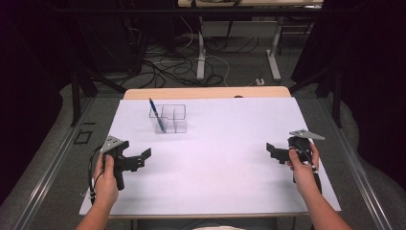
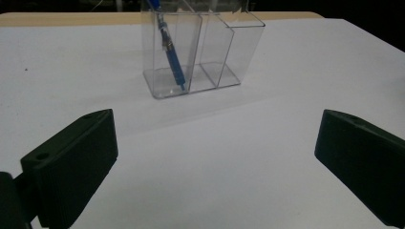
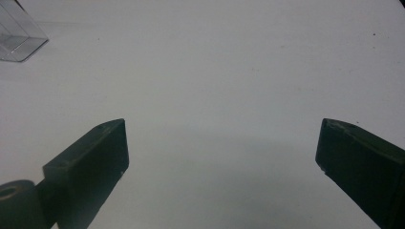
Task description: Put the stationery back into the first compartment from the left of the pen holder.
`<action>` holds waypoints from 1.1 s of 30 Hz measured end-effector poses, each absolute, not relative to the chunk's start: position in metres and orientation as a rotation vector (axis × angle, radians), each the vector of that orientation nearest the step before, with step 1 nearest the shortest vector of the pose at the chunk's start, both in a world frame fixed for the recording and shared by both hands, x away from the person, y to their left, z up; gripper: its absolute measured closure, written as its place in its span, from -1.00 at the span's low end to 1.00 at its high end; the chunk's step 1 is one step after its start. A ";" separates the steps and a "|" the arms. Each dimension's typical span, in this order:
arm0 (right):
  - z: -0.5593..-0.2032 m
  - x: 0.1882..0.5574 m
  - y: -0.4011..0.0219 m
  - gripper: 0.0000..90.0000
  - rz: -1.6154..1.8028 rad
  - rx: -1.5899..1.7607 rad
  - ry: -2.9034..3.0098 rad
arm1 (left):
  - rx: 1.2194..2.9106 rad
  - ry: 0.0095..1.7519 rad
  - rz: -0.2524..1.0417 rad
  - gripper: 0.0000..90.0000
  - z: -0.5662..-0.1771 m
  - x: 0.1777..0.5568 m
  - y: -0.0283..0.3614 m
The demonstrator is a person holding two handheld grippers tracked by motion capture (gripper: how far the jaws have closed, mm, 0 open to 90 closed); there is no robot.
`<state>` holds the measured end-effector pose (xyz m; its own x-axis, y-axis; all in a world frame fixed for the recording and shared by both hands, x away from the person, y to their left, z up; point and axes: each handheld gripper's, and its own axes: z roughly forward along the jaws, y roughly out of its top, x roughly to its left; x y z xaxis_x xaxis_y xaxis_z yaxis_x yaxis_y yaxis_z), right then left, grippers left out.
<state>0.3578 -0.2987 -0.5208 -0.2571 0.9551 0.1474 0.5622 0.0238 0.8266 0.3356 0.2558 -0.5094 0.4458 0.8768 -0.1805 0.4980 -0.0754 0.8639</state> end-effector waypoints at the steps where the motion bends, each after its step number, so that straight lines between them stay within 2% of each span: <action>1: -0.521 0.358 -0.299 -0.92 1.139 1.540 1.851 | 1.719 1.197 0.486 -0.98 -0.511 0.335 0.257; 18: -0.522 0.359 -0.301 -0.92 1.127 1.528 1.858 | 1.694 1.282 0.502 -0.96 -0.526 0.340 0.276; 33: -0.522 0.359 -0.300 -0.92 1.126 1.532 1.861 | 1.685 1.295 0.491 -0.94 -0.529 0.341 0.278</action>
